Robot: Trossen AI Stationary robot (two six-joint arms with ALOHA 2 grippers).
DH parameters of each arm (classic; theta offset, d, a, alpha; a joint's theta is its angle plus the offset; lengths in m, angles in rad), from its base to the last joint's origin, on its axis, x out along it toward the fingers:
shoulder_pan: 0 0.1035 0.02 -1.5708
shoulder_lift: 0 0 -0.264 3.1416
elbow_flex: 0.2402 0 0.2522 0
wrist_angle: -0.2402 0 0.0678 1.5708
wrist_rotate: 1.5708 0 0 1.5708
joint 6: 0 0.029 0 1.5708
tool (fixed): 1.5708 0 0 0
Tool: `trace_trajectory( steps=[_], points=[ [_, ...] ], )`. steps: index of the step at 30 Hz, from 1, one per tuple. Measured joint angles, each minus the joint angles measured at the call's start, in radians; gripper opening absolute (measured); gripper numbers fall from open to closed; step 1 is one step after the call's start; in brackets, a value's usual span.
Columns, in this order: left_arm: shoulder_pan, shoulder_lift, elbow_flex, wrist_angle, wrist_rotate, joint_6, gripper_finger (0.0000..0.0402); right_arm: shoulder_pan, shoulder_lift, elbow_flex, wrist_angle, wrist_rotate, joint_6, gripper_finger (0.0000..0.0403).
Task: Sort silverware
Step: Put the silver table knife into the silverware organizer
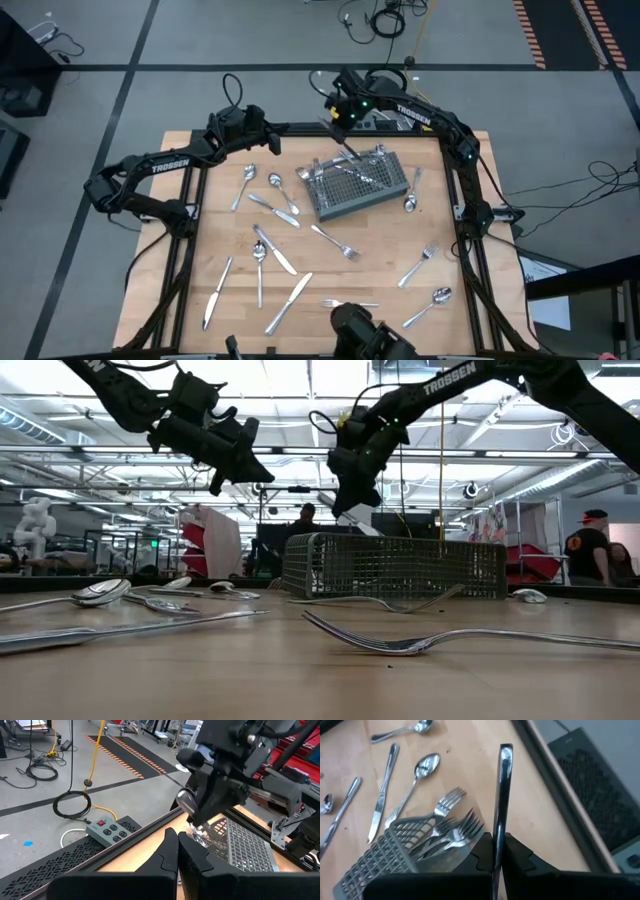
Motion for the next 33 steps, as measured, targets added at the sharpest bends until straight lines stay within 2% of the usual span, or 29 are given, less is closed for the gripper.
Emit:
trace_trajectory(
  steps=[5, 10, 19, 22, 27, 33],
  points=[
    [0.000, 0.000, 0.000, -0.001, 0.000, 0.002, 0.0008, -0.013, 0.000, -0.019, -0.051, -0.014, 0.010, 0.0001],
    [0.000, 0.000, 0.000, -0.001, -0.001, 0.006, 0.0008, -0.033, 0.000, -0.021, -0.085, -0.077, 0.026, 0.0001],
    [0.000, 0.000, 0.000, -0.001, -0.003, 0.004, 0.0008, -0.039, 0.000, -0.021, -0.146, -0.085, 0.052, 0.0001],
    [0.000, 0.000, 0.000, 0.009, -0.003, -0.013, 0.0008, -0.040, 0.000, -0.021, -0.149, -0.081, 0.106, 0.0001],
    [-0.009, 0.000, 0.000, 0.181, 0.078, -0.174, 0.0008, -0.039, 0.000, -0.021, -0.148, -0.082, 0.178, 0.0001],
    [-0.030, 0.000, 0.000, 0.326, 0.112, -0.238, 0.0008, -0.039, 0.000, -0.021, -0.136, -0.055, 0.180, 0.0001]
  ],
)
